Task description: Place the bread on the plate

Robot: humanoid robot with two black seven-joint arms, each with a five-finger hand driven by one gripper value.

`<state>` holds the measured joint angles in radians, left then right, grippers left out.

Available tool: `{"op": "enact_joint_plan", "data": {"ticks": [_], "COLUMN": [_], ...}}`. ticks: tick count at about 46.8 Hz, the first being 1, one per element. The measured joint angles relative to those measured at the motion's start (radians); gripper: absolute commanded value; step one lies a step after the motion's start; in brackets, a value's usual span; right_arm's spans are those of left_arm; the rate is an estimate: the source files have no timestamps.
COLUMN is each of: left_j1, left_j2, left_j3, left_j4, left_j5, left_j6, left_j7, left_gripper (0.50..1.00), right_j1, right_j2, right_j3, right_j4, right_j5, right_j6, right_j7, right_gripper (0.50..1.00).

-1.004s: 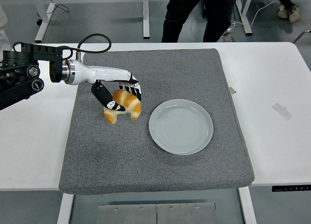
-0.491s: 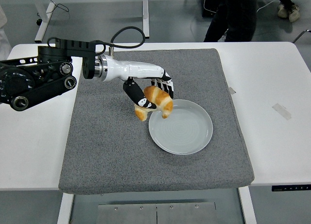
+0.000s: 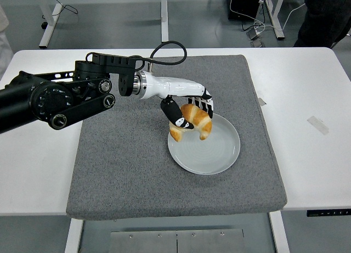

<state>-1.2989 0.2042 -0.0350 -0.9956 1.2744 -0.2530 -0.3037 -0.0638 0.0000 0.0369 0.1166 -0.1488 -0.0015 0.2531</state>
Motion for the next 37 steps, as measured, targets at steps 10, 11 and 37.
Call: {"op": "enact_joint_plan", "data": {"ticks": [10,11,37], "left_j1": [0.004,0.005,0.017], "left_j2": [-0.05,-0.053,-0.086], "left_j3": [0.054,0.056,0.11], "left_j4": [0.022,0.024,0.057], "left_j5": [0.0,0.0,0.002], "left_j6": [0.055,0.058,0.124], "left_j7": [-0.002,-0.002,-0.002], "left_gripper": [0.5,0.5,0.5], "right_j1": [0.0,0.0,0.0], "right_j2": [0.0,0.0,0.0], "right_j3": [0.0,0.0,0.0], "right_j4": [0.0,0.0,0.0], "right_j5": [0.0,0.0,0.0], "right_j6": [0.0,0.0,0.0], "right_j7": [0.0,0.0,0.0], "right_gripper": [1.0,1.0,1.0]}}
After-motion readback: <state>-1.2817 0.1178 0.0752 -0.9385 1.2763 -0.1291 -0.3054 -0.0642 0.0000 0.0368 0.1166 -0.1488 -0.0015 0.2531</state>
